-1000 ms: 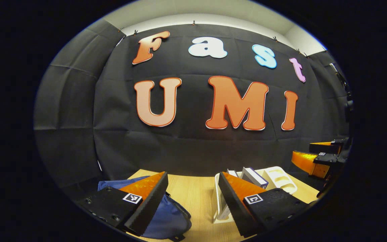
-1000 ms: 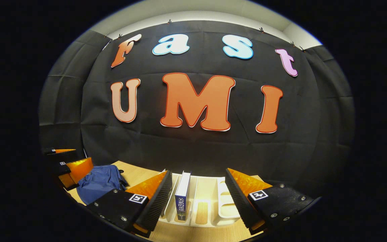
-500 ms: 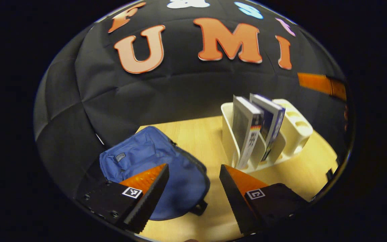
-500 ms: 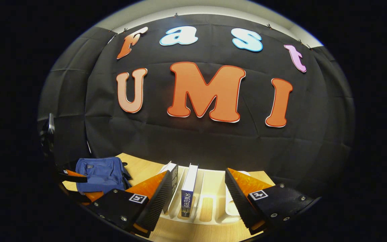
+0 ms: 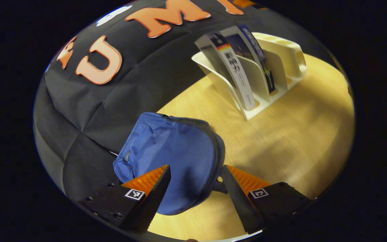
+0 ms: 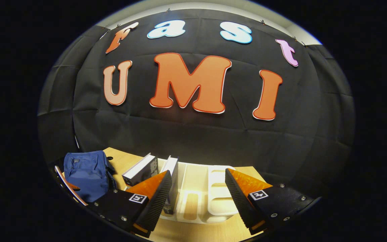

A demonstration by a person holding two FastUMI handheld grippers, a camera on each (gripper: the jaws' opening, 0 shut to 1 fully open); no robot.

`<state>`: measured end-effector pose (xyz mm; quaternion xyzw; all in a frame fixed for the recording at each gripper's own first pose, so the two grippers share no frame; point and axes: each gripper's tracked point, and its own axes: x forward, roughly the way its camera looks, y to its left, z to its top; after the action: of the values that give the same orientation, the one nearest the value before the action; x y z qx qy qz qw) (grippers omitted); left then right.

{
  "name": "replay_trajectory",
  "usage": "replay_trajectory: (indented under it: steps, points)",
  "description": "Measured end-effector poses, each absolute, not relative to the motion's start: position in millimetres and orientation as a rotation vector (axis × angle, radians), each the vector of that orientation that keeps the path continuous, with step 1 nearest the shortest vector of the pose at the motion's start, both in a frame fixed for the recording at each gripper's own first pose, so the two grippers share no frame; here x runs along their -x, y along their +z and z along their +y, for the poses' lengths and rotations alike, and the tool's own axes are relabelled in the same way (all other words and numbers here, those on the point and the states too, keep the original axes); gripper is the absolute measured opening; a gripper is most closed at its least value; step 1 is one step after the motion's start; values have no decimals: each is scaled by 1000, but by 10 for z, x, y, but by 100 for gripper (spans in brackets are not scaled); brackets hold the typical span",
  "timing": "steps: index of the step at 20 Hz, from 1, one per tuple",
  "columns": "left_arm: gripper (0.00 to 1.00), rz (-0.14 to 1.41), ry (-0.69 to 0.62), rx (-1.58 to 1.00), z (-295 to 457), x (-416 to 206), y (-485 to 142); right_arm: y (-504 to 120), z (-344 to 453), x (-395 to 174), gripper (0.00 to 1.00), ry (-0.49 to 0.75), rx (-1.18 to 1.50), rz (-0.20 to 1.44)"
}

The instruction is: Open the schoolbag, grab two books from the bookshelf and put them into the schoolbag.

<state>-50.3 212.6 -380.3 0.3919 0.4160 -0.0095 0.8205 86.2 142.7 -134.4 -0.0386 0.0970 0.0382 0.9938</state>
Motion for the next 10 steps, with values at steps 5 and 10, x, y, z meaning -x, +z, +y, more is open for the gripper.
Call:
replay_trajectory:
  steps: [5, 10]
  points:
    - [97, 932, 46, -957, 2369, 515, -4072, -1375, 1283, -908, 94, 47, 80, 203]
    - [95, 943, 40, -948, 2344, 505, -4031, -1346, 1269, -903, 94, 42, 80, 197]
